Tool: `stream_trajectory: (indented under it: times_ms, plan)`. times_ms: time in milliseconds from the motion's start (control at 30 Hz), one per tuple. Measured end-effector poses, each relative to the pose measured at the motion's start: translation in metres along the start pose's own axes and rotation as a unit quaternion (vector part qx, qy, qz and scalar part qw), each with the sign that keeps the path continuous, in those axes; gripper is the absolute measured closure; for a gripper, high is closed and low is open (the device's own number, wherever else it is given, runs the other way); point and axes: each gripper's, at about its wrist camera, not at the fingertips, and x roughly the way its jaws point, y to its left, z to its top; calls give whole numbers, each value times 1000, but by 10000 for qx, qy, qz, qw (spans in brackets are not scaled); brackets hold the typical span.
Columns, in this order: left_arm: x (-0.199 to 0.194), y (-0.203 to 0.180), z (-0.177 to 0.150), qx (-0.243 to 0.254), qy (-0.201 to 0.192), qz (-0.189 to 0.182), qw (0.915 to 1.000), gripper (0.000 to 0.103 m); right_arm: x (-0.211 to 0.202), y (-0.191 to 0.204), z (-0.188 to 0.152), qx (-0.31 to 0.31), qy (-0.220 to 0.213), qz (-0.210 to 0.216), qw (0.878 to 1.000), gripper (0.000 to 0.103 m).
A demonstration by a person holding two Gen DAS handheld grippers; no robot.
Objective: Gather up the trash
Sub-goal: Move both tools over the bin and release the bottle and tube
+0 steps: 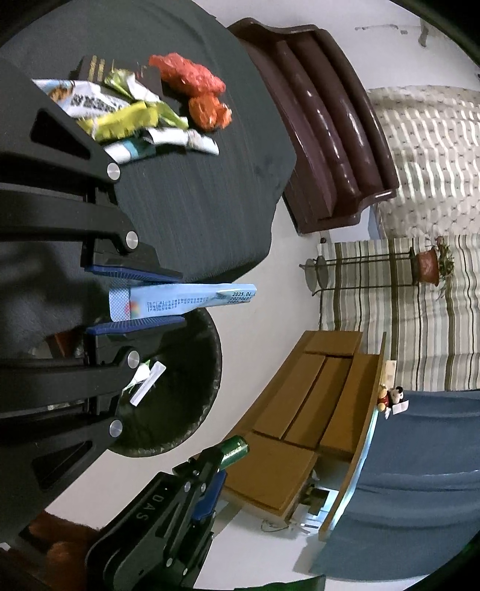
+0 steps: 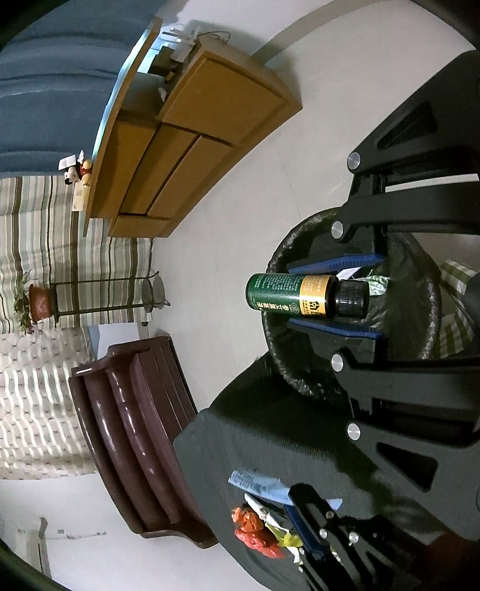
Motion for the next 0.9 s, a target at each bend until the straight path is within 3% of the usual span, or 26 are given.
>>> stream_trajectory:
  times_ms: [700,800,900]
  plan:
    - [46,-26,12,87,427,2,9991,81,35,-21,2,309,166,105,9993,79]
    - [45,-23,12,-1,456,5,9990,66,39,-22,2,361,203,118,9991,74]
    - [43,-23,12,-31,433,17,9991,63,38,-24,3,368,178,96,9991,70]
